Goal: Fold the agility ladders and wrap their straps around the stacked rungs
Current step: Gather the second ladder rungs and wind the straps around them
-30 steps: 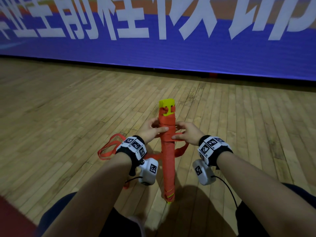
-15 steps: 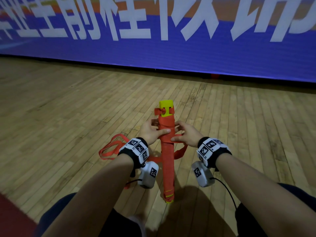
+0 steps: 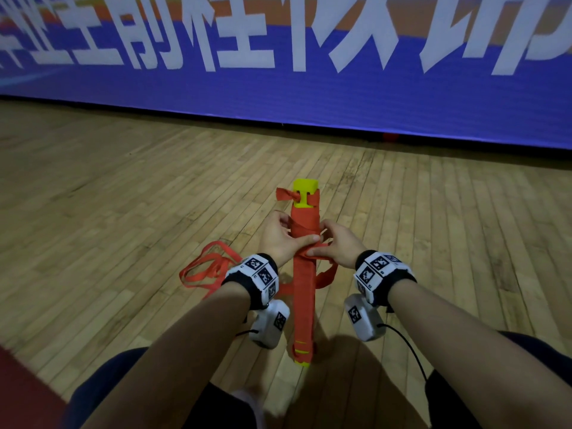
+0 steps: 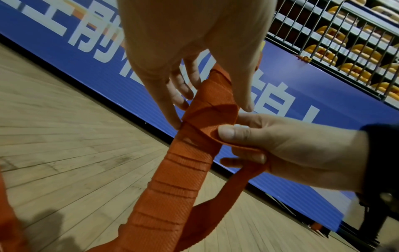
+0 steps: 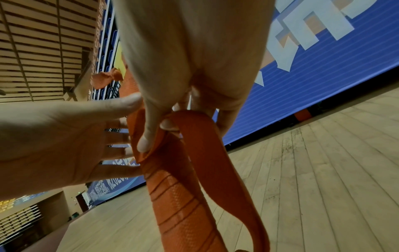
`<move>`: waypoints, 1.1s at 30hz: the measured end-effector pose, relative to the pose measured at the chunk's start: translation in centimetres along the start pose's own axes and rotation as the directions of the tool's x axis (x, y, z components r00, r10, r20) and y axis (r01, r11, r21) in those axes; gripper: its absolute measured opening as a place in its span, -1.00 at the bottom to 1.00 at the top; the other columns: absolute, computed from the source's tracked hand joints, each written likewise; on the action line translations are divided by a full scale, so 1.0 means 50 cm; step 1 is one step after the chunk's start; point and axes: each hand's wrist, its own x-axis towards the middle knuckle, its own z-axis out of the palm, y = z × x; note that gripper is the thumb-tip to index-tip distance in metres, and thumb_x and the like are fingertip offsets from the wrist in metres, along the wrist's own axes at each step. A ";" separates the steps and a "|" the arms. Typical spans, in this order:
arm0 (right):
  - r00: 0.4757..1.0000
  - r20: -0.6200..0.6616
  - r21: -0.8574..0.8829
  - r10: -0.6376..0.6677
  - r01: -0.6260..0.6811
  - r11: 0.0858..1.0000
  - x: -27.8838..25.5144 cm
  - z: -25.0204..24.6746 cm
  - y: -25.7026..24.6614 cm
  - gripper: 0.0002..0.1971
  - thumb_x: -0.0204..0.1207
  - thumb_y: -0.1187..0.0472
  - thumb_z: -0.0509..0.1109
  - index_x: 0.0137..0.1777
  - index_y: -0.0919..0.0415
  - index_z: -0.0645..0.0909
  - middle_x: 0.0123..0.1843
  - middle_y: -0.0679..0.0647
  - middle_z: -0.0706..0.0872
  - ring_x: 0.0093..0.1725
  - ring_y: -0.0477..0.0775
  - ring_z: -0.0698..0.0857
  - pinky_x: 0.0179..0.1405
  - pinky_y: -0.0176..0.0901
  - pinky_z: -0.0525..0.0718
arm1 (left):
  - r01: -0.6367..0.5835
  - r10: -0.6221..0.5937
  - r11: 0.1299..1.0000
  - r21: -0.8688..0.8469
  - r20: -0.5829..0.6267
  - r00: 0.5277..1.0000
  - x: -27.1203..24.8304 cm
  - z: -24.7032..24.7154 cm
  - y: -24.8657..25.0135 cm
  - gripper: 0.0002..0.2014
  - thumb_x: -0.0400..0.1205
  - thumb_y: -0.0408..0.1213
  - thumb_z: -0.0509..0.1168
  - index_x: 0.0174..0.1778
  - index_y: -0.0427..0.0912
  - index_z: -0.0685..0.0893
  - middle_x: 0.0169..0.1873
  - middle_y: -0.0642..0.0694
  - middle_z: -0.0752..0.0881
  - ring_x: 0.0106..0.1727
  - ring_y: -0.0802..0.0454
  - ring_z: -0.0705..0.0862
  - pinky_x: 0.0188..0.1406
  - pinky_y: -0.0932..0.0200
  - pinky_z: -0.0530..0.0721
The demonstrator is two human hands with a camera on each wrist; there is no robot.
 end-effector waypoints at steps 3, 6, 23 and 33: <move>1.000 0.016 -0.015 -0.014 0.014 1.000 0.000 0.002 -0.004 -0.56 0.33 0.19 0.63 0.07 0.21 0.46 -0.04 0.12 0.65 -0.37 -0.07 0.60 -0.57 -0.37 0.53 | 0.018 -0.017 0.999 0.048 -0.031 0.999 0.004 -0.001 -0.001 -0.39 0.18 -0.06 0.69 -0.06 -0.07 0.44 -0.09 -0.09 0.68 -0.07 -0.05 0.71 -0.01 -0.03 0.70; 0.998 0.050 -0.014 -0.026 0.026 1.000 -0.002 -0.005 -0.006 -0.57 0.34 0.25 0.61 0.08 0.15 0.44 -0.10 0.01 0.61 -0.19 0.05 0.66 -0.28 -0.12 0.66 | 0.037 -0.037 0.999 0.018 -0.014 0.999 0.007 -0.005 -0.002 -0.44 0.17 -0.08 0.68 -0.17 0.03 0.41 -0.09 -0.11 0.72 -0.02 -0.06 0.73 0.09 -0.09 0.69; 0.997 0.076 0.010 0.017 -0.018 1.000 0.001 0.017 -0.009 -0.54 0.41 0.30 0.56 0.27 0.31 0.50 -0.03 0.16 0.70 -0.27 -0.17 0.64 -0.44 -0.54 0.55 | -0.008 0.017 0.998 -0.070 0.121 0.992 0.003 -0.021 -0.021 -0.30 0.17 -0.13 0.68 0.16 -0.08 0.49 0.02 -0.12 0.66 0.03 -0.06 0.68 0.09 0.02 0.69; 0.992 0.129 0.043 0.008 -0.014 0.999 0.006 0.012 -0.003 -0.37 0.35 0.22 0.61 0.41 0.20 0.48 0.15 0.08 0.71 0.15 -0.03 0.66 0.11 -0.20 0.63 | 0.095 -0.058 0.986 -0.137 0.251 0.966 0.009 -0.040 -0.020 -0.49 0.43 -0.52 0.51 0.19 -0.21 0.41 -0.07 -0.06 0.66 0.08 -0.09 0.68 0.19 0.04 0.68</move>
